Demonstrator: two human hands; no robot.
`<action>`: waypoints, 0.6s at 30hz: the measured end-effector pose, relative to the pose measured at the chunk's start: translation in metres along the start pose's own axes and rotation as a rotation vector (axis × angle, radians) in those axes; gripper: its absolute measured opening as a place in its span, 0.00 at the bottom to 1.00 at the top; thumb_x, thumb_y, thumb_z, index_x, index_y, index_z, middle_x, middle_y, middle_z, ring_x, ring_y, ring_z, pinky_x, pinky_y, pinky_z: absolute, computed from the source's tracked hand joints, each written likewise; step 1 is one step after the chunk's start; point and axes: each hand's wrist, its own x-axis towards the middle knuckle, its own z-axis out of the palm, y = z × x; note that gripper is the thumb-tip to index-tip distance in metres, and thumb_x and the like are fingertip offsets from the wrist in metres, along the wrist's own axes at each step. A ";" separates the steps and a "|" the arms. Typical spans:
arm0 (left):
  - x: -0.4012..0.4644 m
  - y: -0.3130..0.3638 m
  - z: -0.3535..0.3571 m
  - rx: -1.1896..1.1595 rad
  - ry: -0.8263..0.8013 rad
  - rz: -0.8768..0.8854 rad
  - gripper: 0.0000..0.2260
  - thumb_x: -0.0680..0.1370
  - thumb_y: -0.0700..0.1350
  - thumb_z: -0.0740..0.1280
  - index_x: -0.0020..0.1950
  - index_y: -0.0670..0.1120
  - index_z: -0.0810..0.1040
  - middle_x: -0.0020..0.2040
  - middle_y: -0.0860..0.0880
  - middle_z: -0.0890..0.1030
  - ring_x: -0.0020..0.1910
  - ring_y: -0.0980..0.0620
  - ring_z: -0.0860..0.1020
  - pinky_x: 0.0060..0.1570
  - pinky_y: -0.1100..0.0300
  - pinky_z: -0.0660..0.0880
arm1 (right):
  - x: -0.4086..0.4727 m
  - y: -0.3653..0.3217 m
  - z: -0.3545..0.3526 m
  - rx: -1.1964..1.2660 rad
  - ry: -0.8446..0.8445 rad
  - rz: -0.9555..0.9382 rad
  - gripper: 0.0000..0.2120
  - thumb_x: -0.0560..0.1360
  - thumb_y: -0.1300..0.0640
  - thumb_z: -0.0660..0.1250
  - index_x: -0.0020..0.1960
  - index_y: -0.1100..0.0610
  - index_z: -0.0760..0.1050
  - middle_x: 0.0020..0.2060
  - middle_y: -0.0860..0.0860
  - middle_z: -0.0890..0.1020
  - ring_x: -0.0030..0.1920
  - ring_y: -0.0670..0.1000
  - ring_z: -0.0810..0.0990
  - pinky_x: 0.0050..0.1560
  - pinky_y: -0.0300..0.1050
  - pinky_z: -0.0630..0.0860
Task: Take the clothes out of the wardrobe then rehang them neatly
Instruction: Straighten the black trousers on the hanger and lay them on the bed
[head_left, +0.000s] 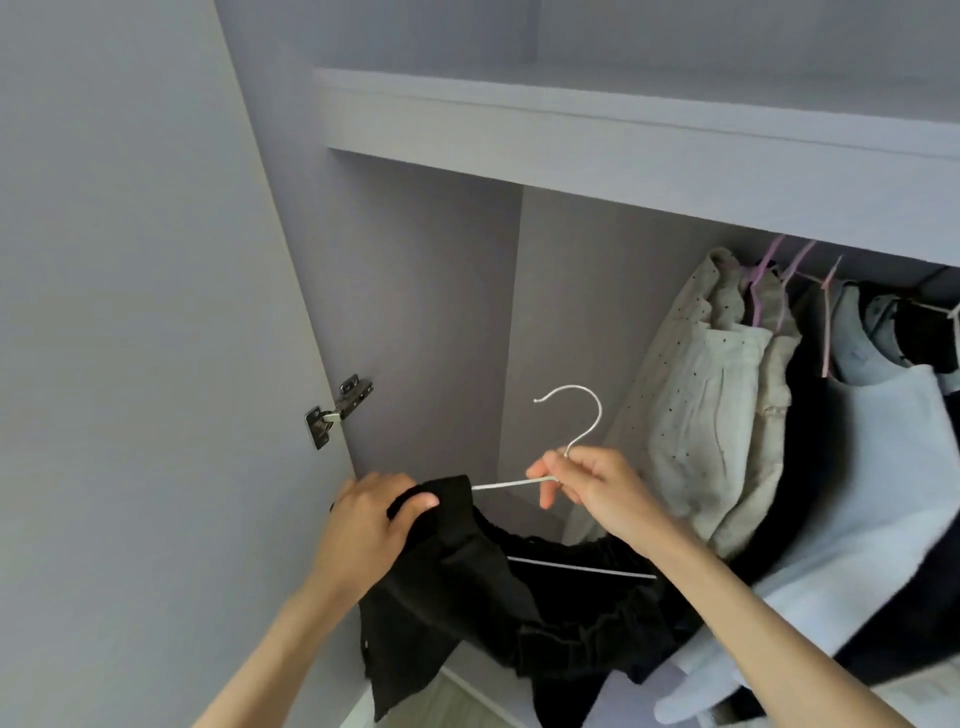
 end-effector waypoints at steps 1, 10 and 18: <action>-0.011 0.002 -0.003 -0.017 -0.018 -0.073 0.28 0.72 0.71 0.52 0.41 0.48 0.78 0.34 0.58 0.74 0.35 0.61 0.70 0.44 0.62 0.63 | -0.001 0.007 0.006 -0.015 -0.021 -0.014 0.13 0.80 0.59 0.58 0.42 0.53 0.79 0.27 0.47 0.80 0.30 0.50 0.65 0.38 0.44 0.65; -0.093 0.025 -0.035 0.131 0.311 -0.432 0.21 0.70 0.67 0.65 0.31 0.50 0.75 0.28 0.58 0.74 0.35 0.62 0.70 0.45 0.58 0.61 | 0.004 0.023 0.029 -0.185 -0.159 -0.144 0.15 0.79 0.49 0.55 0.44 0.47 0.80 0.40 0.42 0.83 0.42 0.43 0.79 0.48 0.37 0.72; -0.190 0.057 -0.052 0.211 0.578 -0.795 0.16 0.71 0.54 0.72 0.32 0.42 0.78 0.30 0.55 0.74 0.38 0.62 0.70 0.46 0.49 0.68 | -0.002 0.066 0.067 -0.353 -0.185 -0.417 0.15 0.81 0.57 0.55 0.61 0.59 0.75 0.60 0.51 0.75 0.64 0.49 0.69 0.67 0.44 0.62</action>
